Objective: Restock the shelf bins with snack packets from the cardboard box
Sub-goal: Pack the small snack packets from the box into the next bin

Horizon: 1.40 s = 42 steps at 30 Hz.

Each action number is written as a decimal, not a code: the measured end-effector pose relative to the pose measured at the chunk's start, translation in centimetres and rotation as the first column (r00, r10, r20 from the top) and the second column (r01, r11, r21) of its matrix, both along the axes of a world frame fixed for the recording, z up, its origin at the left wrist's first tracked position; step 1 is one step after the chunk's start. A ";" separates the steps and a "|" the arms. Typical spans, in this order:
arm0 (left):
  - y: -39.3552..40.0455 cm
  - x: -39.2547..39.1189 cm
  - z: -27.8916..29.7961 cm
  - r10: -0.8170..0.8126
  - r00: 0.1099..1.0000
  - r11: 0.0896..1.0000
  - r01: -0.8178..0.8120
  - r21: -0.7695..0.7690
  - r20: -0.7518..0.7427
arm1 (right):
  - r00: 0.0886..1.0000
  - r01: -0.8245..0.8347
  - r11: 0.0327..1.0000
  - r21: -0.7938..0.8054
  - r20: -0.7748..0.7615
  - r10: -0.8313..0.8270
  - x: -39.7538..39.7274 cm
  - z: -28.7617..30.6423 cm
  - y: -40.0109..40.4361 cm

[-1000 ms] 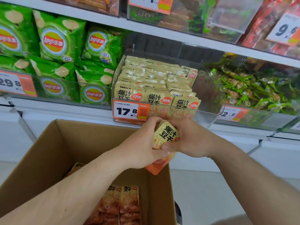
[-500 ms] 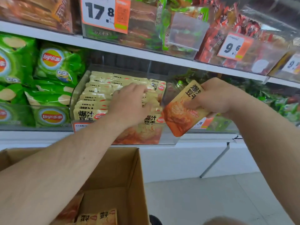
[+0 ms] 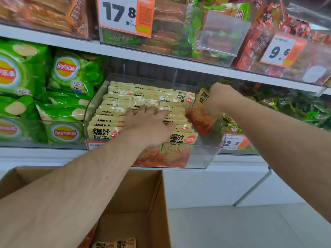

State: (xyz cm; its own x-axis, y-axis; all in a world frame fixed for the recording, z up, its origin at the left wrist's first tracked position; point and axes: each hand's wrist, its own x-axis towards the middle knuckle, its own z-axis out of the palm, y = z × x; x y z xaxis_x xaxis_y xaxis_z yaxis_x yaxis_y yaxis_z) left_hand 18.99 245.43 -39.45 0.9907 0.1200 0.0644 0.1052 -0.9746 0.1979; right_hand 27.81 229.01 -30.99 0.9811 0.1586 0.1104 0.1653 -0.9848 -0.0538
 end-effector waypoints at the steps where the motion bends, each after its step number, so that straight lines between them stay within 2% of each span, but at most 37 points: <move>1: 0.0 0.0 0.0 0.000 1.000 1.000 0.000 -0.002 -0.007 | 1.000 -0.011 0.999 -0.034 -0.004 0.011 0.9 -0.5 0.8; 6: 0.1 -0.1 -0.1 -0.011 1.000 1.000 0.010 -0.019 -0.014 | 1.000 0.020 0.989 -0.145 -0.016 -0.023 5.0 -2.6 3.9; 9: 0.1 0.1 -0.1 -0.010 1.000 1.000 0.010 -0.021 -0.006 | 0.999 0.051 0.958 -0.284 0.021 -0.047 7.4 -3.5 4.9; 12: 0.1 0.1 -0.2 -0.004 1.000 1.000 0.004 -0.017 -0.010 | 0.998 0.044 0.897 -0.440 0.061 -0.019 9.1 -4.4 5.3; 17: 0.1 -0.1 -0.3 -0.008 1.000 1.000 0.008 -0.021 -0.012 | 0.994 -0.018 0.823 -0.567 0.075 0.074 10.2 -5.3 6.0; 21: 0.1 0.0 -0.4 -0.011 1.000 1.000 0.011 -0.019 -0.011 | 0.987 -0.014 0.827 -0.562 0.123 0.100 10.7 -5.5 6.2; 27: 0.0 0.0 -0.5 -0.010 1.000 1.000 0.010 -0.016 -0.001 | 0.948 -0.013 0.761 -0.649 0.235 0.217 10.5 -6.5 5.6; 34: 0.0 -0.1 -0.4 -0.009 1.000 1.000 0.009 -0.023 -0.011 | 0.927 -0.032 0.805 -0.592 0.283 0.245 10.5 -6.2 5.4; 42: -0.2 -0.4 -0.1 0.001 1.000 0.998 0.000 -0.056 0.015 | 0.941 -0.096 0.880 -0.465 0.247 0.233 8.5 -4.5 3.9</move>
